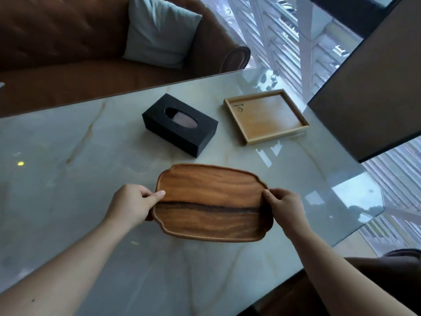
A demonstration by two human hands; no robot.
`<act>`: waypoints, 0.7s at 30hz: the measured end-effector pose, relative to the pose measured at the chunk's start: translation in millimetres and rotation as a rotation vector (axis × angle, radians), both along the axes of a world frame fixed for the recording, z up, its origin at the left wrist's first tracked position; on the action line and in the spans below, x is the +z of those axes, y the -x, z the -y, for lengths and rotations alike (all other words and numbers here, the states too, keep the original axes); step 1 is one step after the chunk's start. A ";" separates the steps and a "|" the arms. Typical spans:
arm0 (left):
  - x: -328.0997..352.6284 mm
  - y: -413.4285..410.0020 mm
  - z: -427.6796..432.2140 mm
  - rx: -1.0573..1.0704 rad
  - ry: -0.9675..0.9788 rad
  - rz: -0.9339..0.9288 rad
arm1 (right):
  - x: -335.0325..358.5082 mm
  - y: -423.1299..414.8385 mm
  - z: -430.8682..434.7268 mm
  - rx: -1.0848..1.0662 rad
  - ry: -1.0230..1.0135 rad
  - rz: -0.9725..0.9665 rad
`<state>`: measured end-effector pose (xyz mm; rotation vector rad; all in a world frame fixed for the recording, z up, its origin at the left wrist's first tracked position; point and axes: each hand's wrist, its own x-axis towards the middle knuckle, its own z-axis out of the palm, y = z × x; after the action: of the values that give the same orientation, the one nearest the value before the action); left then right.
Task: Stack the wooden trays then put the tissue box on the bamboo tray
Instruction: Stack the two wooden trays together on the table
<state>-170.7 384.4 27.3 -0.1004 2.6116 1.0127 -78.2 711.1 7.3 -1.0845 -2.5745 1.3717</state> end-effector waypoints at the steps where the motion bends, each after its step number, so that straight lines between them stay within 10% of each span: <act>1: -0.3 -1.7 -17.4 0.016 -0.006 0.013 | 0.6 5.5 -18.1 0.006 0.001 -0.008; 21: -41.5 8.3 -253.5 0.064 -0.120 0.323 | -26.4 79.3 -262.2 0.151 -0.158 0.065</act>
<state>-179.0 637.8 -14.3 -0.2943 2.2648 1.0734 -157.5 973.3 -19.1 -0.9442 -2.8067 1.1523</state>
